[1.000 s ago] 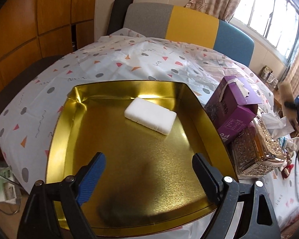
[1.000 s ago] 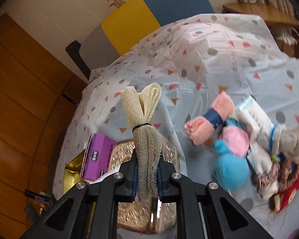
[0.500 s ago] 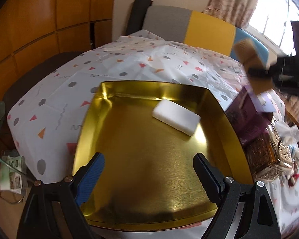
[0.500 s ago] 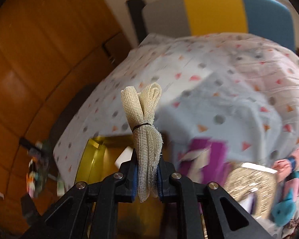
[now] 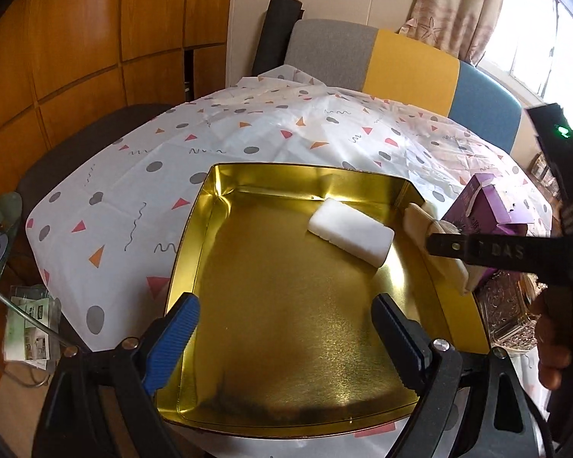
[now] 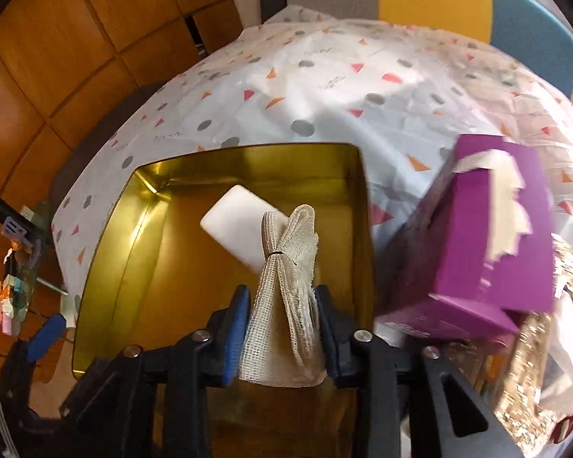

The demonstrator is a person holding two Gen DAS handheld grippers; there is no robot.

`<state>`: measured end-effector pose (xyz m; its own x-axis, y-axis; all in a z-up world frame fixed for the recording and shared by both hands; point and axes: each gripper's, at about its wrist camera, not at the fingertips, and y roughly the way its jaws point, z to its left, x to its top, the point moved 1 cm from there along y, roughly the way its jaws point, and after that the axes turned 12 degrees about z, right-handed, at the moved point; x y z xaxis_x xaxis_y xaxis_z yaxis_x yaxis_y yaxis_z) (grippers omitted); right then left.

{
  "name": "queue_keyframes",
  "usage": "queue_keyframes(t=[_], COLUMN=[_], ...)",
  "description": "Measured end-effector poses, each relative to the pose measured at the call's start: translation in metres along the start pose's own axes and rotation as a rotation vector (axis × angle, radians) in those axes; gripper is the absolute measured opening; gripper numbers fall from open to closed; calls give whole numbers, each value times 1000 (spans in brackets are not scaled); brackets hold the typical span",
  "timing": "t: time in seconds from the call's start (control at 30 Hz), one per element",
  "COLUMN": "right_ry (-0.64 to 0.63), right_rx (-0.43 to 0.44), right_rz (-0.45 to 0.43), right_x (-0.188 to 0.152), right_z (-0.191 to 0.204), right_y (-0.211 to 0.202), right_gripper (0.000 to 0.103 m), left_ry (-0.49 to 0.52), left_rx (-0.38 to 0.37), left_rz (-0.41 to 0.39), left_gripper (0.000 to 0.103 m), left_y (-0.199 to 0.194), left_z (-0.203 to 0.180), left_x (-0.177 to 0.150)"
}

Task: Organize soft objects
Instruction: 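Carry the beige mesh bundle into the gold tray and open the right gripper, then move the left gripper to the pile and grasp the blue plush toy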

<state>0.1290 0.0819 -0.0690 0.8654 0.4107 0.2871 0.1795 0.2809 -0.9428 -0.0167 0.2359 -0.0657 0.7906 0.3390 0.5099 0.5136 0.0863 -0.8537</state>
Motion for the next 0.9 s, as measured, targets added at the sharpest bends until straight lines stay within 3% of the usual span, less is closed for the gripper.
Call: queue_keyframes(t=[0.2,0.27,0.5,0.73,0.9], right_ry=[-28,-59,-61,4,79], right_rx=[-15,-16,-41,-150,-213], right_rz=[-97,-119,-204,-329,-364], right_x=[-20,-23,-37,-61,-80], right_z=[-4,2,2,-37,-81], right_y=[-27,-34,-58,-91,-108], right_gripper=[41,47,47,47,47], left_ry=[27,34,64,97,133], left_rx=[4,7,19,20,5], left_rz=[-9,-9,-27,-46,-42], left_gripper=[92,92,92,92,92], left_y=[-5,-5,-12,-18,-20], left_z=[-8,-11,-18,-28,-38], left_x=[-3,-3,-6,-8,-10])
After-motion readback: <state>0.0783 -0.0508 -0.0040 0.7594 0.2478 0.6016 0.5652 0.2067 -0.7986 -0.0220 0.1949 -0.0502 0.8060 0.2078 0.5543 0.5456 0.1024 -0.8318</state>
